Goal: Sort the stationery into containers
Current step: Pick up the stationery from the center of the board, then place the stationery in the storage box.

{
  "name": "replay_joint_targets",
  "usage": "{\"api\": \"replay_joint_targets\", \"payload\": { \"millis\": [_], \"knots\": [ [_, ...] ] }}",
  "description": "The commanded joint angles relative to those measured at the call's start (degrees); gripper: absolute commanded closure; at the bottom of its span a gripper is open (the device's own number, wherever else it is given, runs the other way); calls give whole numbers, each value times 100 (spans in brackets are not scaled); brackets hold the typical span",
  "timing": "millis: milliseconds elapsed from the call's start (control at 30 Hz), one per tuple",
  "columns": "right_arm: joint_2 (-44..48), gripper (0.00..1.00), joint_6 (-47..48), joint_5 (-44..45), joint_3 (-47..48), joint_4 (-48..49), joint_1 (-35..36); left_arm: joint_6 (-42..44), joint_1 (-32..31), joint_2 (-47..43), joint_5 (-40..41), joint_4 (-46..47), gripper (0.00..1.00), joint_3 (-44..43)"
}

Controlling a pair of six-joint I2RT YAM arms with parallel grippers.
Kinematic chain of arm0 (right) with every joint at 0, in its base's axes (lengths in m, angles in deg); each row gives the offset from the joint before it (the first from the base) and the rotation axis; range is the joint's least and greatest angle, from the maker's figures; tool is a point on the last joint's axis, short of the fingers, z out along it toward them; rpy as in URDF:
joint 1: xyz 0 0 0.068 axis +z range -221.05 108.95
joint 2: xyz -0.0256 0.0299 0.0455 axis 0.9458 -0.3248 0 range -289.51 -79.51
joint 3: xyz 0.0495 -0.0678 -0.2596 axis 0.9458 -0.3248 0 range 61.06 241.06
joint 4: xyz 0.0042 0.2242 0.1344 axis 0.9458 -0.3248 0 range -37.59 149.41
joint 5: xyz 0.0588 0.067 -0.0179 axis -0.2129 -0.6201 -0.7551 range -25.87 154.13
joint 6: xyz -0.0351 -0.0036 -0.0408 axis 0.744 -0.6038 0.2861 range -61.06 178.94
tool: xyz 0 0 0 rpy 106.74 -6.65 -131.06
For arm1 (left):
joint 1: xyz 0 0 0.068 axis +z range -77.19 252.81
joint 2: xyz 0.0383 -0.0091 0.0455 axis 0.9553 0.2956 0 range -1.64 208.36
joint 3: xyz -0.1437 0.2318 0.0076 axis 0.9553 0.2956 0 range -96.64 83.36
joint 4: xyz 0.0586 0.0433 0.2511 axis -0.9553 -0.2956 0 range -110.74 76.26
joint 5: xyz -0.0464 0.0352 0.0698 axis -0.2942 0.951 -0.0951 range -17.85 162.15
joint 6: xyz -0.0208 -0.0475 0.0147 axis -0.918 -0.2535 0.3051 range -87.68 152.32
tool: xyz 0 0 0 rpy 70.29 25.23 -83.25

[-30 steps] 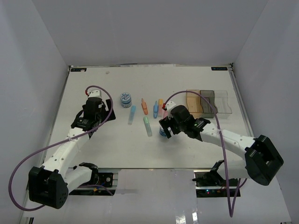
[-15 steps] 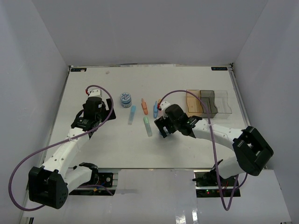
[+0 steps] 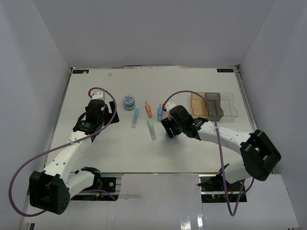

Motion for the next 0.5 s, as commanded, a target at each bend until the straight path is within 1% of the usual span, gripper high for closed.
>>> {"api": "replay_joint_targets", "payload": {
  "millis": [0,33,133,167,233,267,333,367,433,467],
  "knots": [
    [548,49,-27,439,516,-64,-200,28,30,-88,-69,83,2,-44],
    [635,49,25,544,647,-126,-296,37,30,-79,-78,83,2,-44],
    [891,49,61,887,989,-390,-1051,28,30,-35,-122,66,2,-61],
    [952,49,44,975,1069,-434,-1549,37,30,-35,-130,65,2,-70],
    [988,49,17,1177,1236,-417,-2035,11,30,-53,-139,57,2,-61],
    [970,49,-44,1161,1307,-417,-2525,2,30,-70,-139,74,2,-53],
    [874,48,-97,1029,1438,-417,-2984,-7,30,-97,-139,74,2,-52],
    [743,48,-175,1072,1570,-417,-3369,-7,30,-88,-148,57,2,-52],
    [584,47,-281,1186,1702,-417,-3688,-16,30,-88,-218,57,2,-52],
    [401,47,-369,1196,1842,-417,-3994,-16,30,-79,-236,57,2,-52]
  ]
}}
